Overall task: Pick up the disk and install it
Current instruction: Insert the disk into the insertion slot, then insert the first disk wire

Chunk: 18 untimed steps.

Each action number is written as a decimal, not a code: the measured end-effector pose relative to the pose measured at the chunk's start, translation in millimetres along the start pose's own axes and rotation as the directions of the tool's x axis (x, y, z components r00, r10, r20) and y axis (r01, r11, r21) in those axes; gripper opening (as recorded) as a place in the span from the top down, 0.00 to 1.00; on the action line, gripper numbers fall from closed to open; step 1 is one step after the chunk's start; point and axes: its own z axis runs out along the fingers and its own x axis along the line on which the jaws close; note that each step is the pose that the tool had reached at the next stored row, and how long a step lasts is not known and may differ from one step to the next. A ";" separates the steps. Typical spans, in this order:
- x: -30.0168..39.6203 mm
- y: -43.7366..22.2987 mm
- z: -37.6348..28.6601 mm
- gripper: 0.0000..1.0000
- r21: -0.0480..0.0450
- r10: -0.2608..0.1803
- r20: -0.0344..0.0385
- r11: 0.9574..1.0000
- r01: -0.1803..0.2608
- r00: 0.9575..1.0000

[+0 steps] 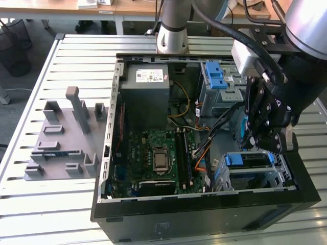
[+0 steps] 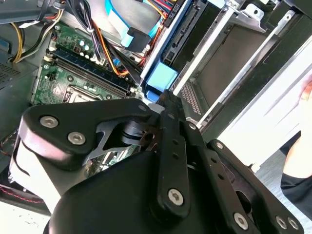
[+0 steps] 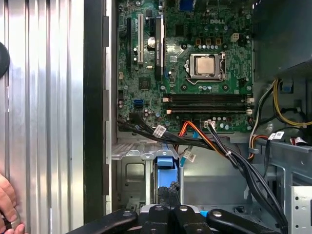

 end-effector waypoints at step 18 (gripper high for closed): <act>0.1 -0.2 11.9 0.89 0.000 0.000 0.000 1.000 0.000 1.000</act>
